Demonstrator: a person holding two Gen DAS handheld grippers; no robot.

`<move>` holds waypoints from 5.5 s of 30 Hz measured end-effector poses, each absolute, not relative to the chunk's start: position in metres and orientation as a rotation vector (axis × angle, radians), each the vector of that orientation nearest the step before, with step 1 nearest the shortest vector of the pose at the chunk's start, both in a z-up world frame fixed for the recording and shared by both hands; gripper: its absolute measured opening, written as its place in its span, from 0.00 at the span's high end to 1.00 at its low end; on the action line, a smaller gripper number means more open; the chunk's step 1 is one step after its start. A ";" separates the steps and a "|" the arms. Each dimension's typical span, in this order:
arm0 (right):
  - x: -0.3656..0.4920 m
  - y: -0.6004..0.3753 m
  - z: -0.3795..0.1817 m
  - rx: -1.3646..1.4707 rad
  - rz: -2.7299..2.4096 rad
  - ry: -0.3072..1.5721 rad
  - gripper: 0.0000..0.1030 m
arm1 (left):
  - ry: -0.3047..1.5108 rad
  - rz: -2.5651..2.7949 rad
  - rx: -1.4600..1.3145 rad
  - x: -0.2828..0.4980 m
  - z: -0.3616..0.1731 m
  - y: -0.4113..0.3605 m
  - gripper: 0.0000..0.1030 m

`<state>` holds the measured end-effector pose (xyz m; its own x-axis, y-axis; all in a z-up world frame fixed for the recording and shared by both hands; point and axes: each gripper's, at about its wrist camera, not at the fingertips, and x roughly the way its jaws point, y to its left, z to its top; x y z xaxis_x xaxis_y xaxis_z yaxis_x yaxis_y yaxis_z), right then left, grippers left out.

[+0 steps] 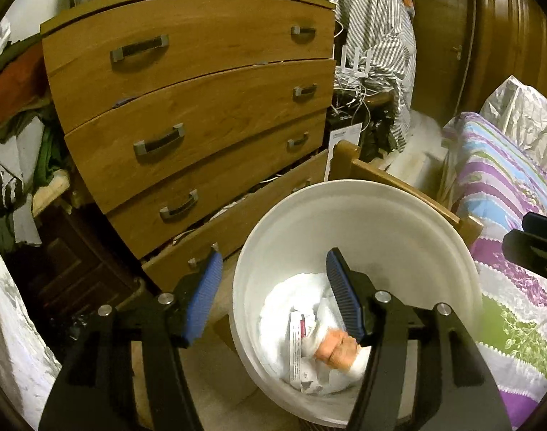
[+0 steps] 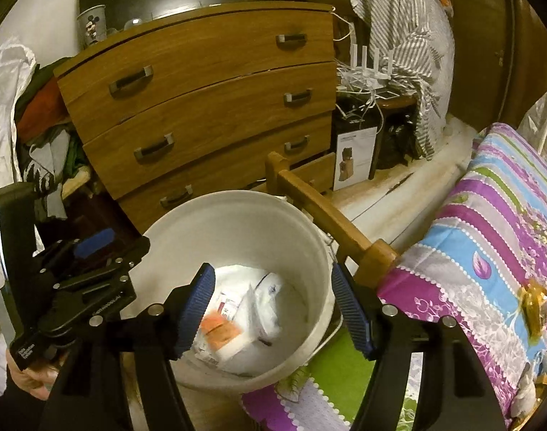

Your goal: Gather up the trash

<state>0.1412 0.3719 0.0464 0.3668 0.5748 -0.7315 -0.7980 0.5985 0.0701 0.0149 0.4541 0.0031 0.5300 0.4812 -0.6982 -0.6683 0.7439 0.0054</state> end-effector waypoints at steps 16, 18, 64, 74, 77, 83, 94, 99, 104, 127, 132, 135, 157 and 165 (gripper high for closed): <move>0.146 0.251 0.058 -0.148 0.780 0.699 0.33 | 0.690 0.616 -0.179 0.031 0.027 0.354 0.29; 0.146 0.225 0.057 -0.131 0.740 0.678 0.33 | 0.690 0.592 -0.168 0.036 0.028 0.337 0.28; 0.229 -0.219 -0.080 0.261 0.345 0.766 0.44 | 0.806 -0.157 0.039 0.177 -0.069 -0.016 0.42; 0.220 -0.233 -0.089 0.377 0.339 0.730 0.44 | 0.822 -0.264 0.048 0.228 -0.076 -0.040 0.42; 0.216 -0.240 -0.091 0.395 0.345 0.729 0.44 | 0.873 -0.285 0.021 0.239 -0.082 -0.039 0.42; 0.216 -0.242 -0.093 0.399 0.338 0.731 0.44 | 0.775 -0.294 -0.009 0.244 -0.063 -0.037 0.16; 0.217 -0.247 -0.097 0.457 0.350 0.734 0.43 | 0.793 -0.444 -0.114 0.246 -0.065 -0.020 0.86; 0.215 -0.246 -0.097 0.458 0.349 0.729 0.43 | 0.795 -0.439 -0.099 0.181 -0.057 0.004 0.87; 0.214 -0.245 -0.097 0.452 0.350 0.734 0.43 | 0.793 -0.420 -0.059 0.152 -0.041 0.016 0.79; 0.218 -0.245 -0.099 0.456 0.350 0.735 0.43 | 0.867 -0.461 0.537 0.274 -0.080 -0.076 0.62; 0.218 -0.245 -0.099 0.459 0.352 0.729 0.44 | 0.784 -0.463 0.408 0.259 -0.040 -0.045 0.65; 0.216 -0.247 -0.097 0.456 0.348 0.718 0.44 | 0.707 -0.433 0.324 0.227 -0.002 -0.010 0.64; 0.111 -0.174 -0.086 0.171 0.309 0.798 0.32 | 0.842 -0.189 -0.055 0.110 -0.061 0.136 0.24; 0.102 -0.181 -0.078 0.201 0.260 0.782 0.13 | 0.784 -0.209 -0.053 0.096 -0.055 0.148 0.21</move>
